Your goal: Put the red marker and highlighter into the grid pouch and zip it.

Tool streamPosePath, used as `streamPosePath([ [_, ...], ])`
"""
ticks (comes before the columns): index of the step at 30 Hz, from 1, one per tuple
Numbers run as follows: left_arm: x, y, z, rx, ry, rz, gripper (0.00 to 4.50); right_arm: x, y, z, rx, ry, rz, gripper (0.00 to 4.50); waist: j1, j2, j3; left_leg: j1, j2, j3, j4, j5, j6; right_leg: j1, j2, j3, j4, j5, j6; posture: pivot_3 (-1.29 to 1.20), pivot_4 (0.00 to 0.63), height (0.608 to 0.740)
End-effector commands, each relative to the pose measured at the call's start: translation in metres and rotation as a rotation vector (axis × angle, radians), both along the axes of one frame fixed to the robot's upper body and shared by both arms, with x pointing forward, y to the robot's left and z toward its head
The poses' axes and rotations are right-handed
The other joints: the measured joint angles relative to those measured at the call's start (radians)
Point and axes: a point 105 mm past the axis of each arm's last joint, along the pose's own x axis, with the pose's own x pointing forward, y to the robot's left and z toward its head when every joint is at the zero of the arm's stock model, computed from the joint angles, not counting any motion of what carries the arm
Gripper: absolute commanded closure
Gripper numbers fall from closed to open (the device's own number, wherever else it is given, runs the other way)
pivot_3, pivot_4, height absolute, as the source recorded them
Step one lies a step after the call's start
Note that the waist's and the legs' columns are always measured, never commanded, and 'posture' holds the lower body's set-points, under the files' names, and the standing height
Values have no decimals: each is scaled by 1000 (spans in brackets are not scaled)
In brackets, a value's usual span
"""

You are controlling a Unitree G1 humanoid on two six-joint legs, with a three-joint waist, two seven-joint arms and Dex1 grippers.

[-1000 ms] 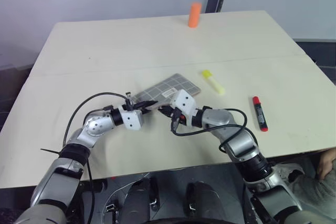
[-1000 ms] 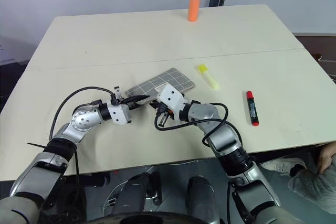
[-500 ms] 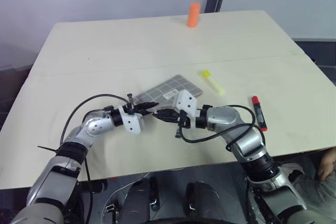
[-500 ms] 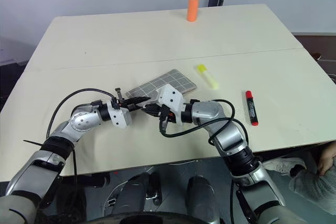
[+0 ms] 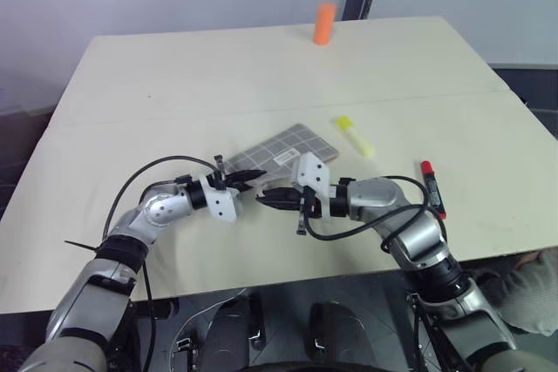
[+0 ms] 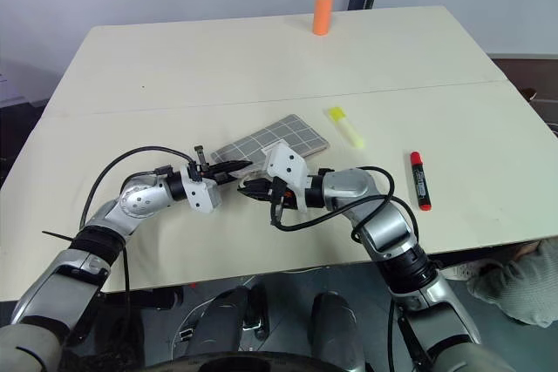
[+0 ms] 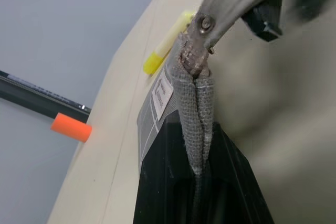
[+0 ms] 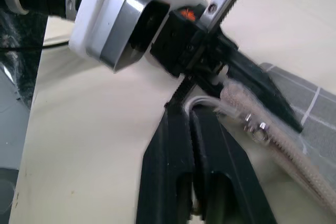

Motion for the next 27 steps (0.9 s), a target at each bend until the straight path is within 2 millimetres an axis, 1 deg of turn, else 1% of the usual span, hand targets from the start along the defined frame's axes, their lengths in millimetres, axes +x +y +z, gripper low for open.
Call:
streamPosePath([
  [1,1,6,-16,27,65,42,4500,-1,-18,8,13,-47,-55,2579,0,0,0,0,0,0,0,0,0,0,0,0,0,0,0,0,150,740],
  [4,3,8,-13,18,56,51,4500,1,-36,7,10,-88,-146,921,1,0,0,0,0,0,-1,0,0,0,0,0,-1,0,0,0,150,740],
  [6,4,9,-10,14,47,56,4500,5,-55,13,23,-168,-250,21,0,0,0,0,0,0,-1,0,0,0,0,0,-1,0,0,0,150,740],
  [7,4,11,-8,4,44,62,4500,7,-66,21,58,-219,-316,21,2,0,0,0,0,0,-2,0,0,0,0,0,-1,0,0,0,150,740],
  [9,8,13,-4,-30,50,84,4500,5,-84,36,161,-252,-428,21,4,0,0,0,0,0,-2,0,0,0,1,-1,-1,0,1,0,150,740],
  [11,12,15,0,-79,67,110,4500,6,-102,47,234,-289,-555,21,9,0,0,0,0,0,-2,0,0,0,1,-1,-2,0,1,0,150,740],
  [13,13,14,1,-88,74,111,4500,11,-117,52,270,-312,-679,21,9,0,0,0,1,0,-2,0,0,0,1,-1,-2,0,1,0,150,740],
  [15,16,12,3,-109,87,113,4500,21,-129,46,238,-300,-785,21,10,0,0,0,1,0,-2,0,0,0,2,-1,-2,1,1,0,150,740],
  [17,18,9,4,-118,95,106,4500,36,-147,34,138,-311,-921,21,10,0,0,0,1,0,-2,0,0,-1,1,-1,-2,1,1,0,150,740],
  [19,19,4,4,-109,99,88,4500,53,-162,33,129,-302,-1033,21,12,0,0,0,0,0,-2,0,0,0,1,-1,-2,1,0,0,150,740],
  [21,20,0,3,-104,105,77,4500,66,-167,34,134,-285,-1074,21,12,0,0,-1,0,1,-2,0,0,-2,1,-1,-3,2,-1,0,150,740],
  [24,22,-4,4,-106,110,64,4500,82,-166,32,123,-272,-1058,21,14,0,0,-1,1,1,-2,0,0,-2,1,-1,-3,2,0,0,150,740],
  [25,22,-5,4,-103,109,59,4500,87,-165,31,132,-250,-1054,21,14,0,0,-1,0,1,-2,1,0,-2,1,-1,-3,2,0,0,150,740],
  [27,23,-7,5,-107,110,56,4500,96,-167,22,85,-212,-1039,21,14,0,0,-1,0,2,-2,1,2,-1,2,-1,-3,3,3,0,150,740],
])
